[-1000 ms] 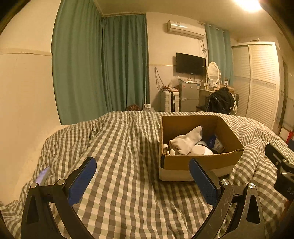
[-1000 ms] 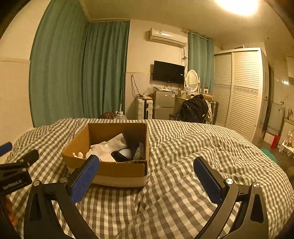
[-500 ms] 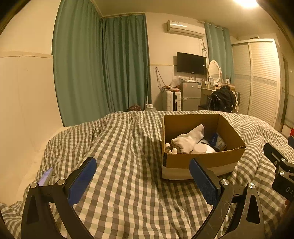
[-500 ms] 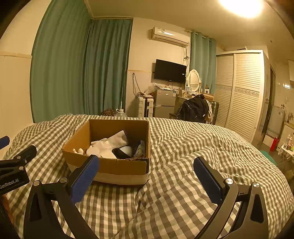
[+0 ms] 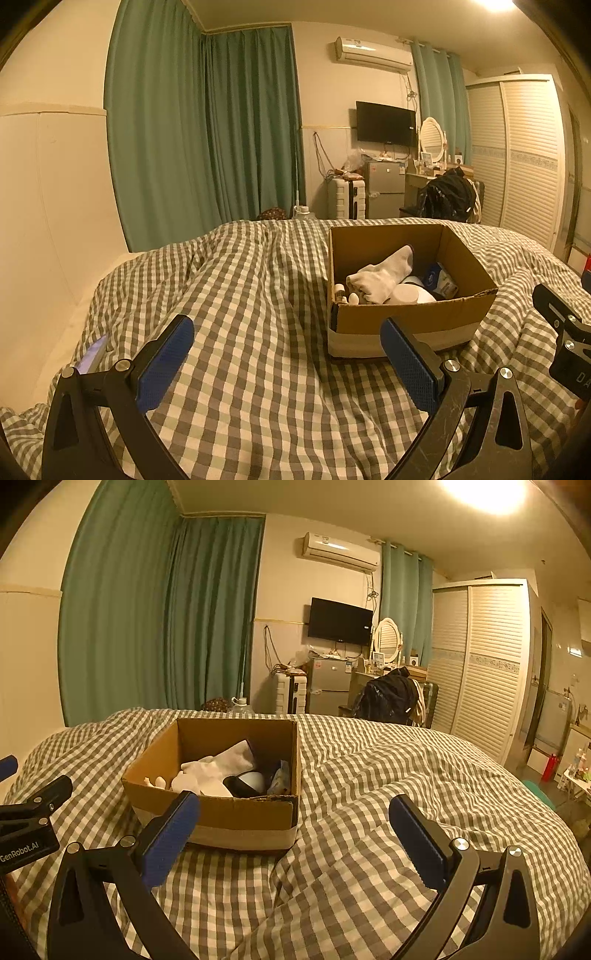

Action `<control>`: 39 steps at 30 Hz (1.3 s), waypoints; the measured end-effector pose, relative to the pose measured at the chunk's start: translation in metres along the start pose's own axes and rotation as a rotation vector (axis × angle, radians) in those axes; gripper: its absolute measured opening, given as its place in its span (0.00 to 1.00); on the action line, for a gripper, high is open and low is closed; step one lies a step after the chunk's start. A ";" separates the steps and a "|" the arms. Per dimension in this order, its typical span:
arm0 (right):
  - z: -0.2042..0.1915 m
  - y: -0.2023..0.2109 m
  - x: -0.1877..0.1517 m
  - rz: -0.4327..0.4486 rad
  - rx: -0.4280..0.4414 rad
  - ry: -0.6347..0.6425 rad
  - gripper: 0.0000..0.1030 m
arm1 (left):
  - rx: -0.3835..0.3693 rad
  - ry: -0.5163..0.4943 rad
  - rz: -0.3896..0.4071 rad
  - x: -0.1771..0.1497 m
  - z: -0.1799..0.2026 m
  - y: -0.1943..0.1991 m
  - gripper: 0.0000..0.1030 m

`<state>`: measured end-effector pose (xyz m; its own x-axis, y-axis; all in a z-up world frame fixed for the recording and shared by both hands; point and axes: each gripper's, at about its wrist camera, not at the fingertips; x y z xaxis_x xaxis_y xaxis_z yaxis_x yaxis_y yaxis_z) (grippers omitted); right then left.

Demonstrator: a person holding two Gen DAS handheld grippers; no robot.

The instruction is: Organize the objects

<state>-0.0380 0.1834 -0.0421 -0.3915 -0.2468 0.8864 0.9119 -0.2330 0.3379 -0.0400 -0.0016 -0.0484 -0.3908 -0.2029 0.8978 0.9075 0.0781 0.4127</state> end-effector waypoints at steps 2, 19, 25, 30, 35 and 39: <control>0.000 0.000 0.000 -0.002 0.000 0.001 1.00 | -0.001 0.001 -0.003 0.000 0.000 0.000 1.00; -0.001 -0.004 -0.001 -0.015 -0.001 0.004 1.00 | -0.008 0.004 -0.015 -0.001 0.000 -0.002 1.00; -0.001 -0.005 -0.001 -0.021 0.001 0.005 1.00 | -0.022 0.016 -0.007 -0.001 0.000 -0.002 1.00; -0.001 -0.005 -0.001 -0.022 0.001 0.006 1.00 | -0.006 0.011 -0.004 -0.002 0.000 -0.003 1.00; -0.002 -0.005 -0.001 -0.022 0.001 0.005 1.00 | -0.008 0.004 0.000 -0.003 0.000 -0.002 1.00; 0.000 -0.006 -0.002 -0.026 0.005 0.003 1.00 | -0.011 0.000 0.003 -0.003 0.001 -0.001 1.00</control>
<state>-0.0427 0.1848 -0.0459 -0.4156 -0.2433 0.8764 0.9020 -0.2345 0.3626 -0.0398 -0.0004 -0.0514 -0.3885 -0.2023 0.8990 0.9102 0.0678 0.4086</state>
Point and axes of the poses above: each gripper's, at about its wrist camera, not at the fingertips, and y roughly against the way its jaws point, z to its right, x to its top, and after that the axes turned 14 degrees about y, right-handed
